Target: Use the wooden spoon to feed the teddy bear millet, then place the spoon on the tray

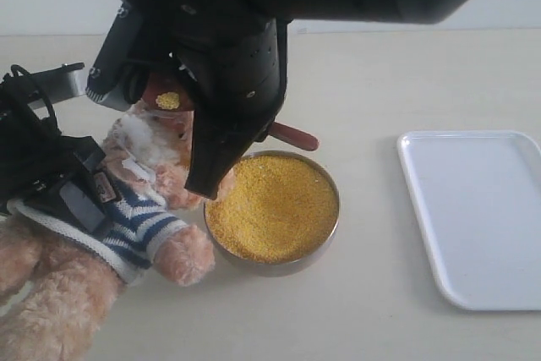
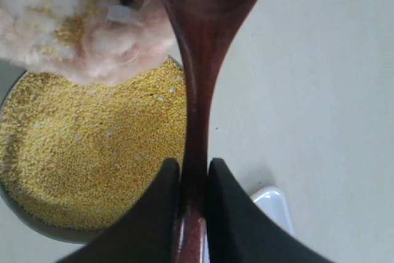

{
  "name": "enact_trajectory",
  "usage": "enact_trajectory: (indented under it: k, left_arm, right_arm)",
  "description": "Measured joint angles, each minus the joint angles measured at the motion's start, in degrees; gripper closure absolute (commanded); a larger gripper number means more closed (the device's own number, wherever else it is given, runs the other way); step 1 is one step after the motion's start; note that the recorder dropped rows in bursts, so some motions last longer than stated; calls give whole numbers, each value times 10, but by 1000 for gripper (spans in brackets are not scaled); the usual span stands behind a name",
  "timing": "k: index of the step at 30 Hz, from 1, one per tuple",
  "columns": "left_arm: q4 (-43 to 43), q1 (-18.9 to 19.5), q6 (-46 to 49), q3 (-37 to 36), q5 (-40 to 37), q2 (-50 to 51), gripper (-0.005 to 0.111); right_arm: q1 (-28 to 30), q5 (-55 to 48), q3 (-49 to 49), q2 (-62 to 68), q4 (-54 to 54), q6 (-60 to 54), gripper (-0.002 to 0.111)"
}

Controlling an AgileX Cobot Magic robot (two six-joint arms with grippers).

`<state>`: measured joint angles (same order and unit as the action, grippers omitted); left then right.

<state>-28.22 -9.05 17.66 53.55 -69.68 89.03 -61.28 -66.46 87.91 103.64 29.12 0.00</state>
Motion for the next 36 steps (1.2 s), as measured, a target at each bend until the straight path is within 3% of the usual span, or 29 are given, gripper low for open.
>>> enact_trajectory:
  k: [36]
  left_arm:
    - [0,0,0,0,0,0,103]
  right_arm:
    - [-26,-25,0,0,50,-11,109]
